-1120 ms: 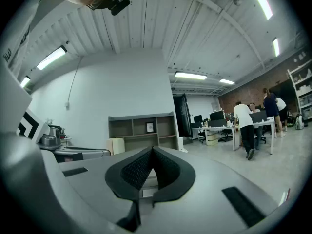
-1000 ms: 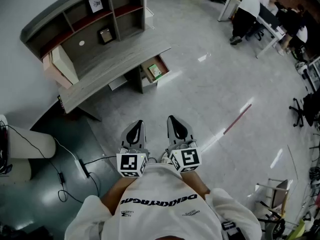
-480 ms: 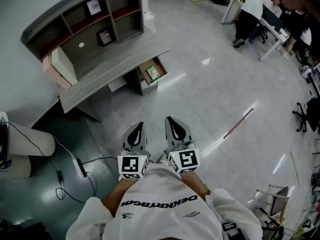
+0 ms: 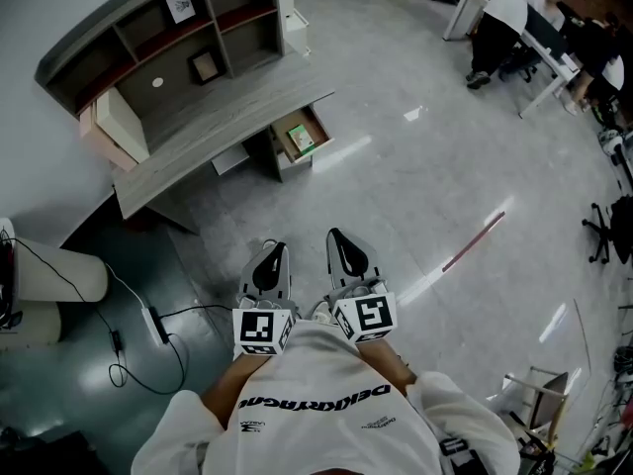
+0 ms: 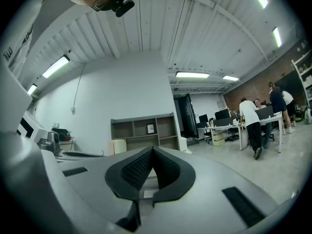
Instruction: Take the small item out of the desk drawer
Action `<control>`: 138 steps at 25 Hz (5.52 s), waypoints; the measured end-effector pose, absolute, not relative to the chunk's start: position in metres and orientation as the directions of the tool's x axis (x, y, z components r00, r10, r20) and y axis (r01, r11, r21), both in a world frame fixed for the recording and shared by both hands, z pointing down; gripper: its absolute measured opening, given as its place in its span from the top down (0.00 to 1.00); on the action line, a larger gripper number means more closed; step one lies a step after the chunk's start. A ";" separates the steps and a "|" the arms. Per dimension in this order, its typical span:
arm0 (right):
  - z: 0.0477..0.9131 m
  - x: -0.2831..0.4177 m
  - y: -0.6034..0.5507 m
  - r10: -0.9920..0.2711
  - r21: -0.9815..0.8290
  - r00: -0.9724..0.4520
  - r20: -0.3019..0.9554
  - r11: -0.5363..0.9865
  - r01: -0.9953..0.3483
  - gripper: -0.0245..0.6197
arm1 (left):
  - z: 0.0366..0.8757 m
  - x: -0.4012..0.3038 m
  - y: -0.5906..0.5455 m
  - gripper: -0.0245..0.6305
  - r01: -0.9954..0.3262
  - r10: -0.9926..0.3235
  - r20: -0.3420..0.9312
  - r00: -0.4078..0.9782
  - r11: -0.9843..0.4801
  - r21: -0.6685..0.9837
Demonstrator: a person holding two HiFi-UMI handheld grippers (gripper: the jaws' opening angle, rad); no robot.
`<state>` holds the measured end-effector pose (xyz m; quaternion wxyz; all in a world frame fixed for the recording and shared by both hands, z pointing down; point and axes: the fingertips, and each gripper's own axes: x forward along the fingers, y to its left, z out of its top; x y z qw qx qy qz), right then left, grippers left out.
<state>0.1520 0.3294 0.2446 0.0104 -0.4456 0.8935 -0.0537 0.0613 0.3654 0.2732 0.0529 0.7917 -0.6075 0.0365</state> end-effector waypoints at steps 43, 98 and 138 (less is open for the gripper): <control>0.245 0.031 -0.032 -0.934 -0.015 -0.319 0.163 0.321 -0.947 0.91 | 0.274 -0.064 -0.035 0.94 -0.852 -0.838 0.158 0.523 -0.510 0.116; 0.570 0.045 -0.096 -0.600 -0.201 -0.518 0.610 0.515 -0.833 0.85 | 0.534 -0.021 -0.056 0.94 -0.938 -0.819 0.463 0.339 -0.258 0.229; 0.723 0.006 -0.144 -0.398 -0.158 -0.480 0.782 0.619 -0.769 0.39 | 0.605 -0.032 -0.051 0.94 -0.925 -0.756 0.545 0.363 -0.220 0.310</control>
